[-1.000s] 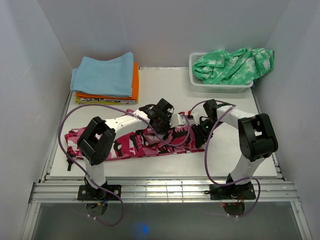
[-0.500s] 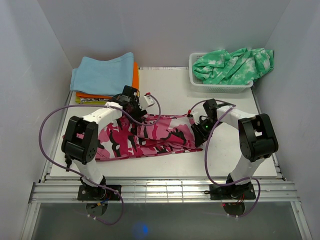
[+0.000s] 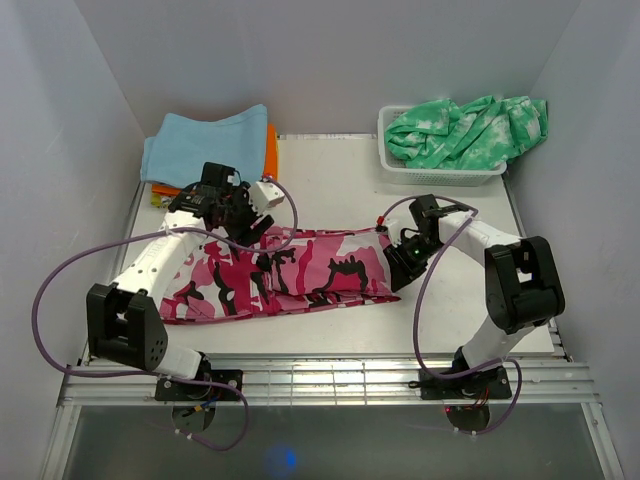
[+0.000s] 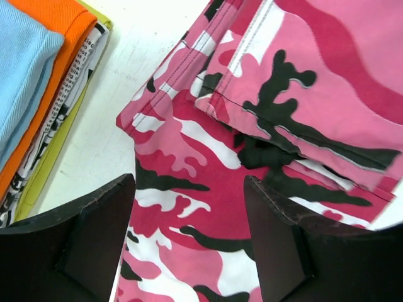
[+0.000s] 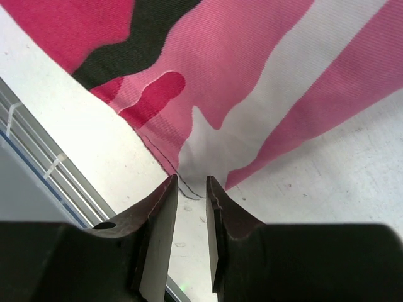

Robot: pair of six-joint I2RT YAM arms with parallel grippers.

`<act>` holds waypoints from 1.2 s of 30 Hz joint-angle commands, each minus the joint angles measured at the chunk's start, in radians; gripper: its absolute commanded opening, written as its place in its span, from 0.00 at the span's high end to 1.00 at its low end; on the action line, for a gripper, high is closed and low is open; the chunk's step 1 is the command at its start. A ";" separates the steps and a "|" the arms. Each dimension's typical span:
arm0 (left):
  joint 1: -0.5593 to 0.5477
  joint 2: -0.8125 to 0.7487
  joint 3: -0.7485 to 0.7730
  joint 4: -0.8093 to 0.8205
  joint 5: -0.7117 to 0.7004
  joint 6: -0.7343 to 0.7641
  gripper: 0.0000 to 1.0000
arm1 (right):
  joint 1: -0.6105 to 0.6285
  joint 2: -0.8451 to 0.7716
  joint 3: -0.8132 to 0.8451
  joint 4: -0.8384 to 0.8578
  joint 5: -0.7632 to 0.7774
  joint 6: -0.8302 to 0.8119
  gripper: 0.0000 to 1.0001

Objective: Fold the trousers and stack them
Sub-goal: Fold the trousers

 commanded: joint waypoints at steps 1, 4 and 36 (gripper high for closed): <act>0.015 -0.032 0.012 -0.100 0.058 -0.038 0.20 | 0.003 -0.050 0.025 -0.032 -0.044 -0.030 0.69; 0.036 -0.030 0.013 -0.126 0.056 -0.079 0.21 | 0.006 -0.056 0.022 -0.018 -0.049 -0.035 0.69; -0.183 -0.091 -0.338 0.049 0.187 0.404 0.39 | 0.018 0.122 0.060 0.083 -0.084 0.105 0.70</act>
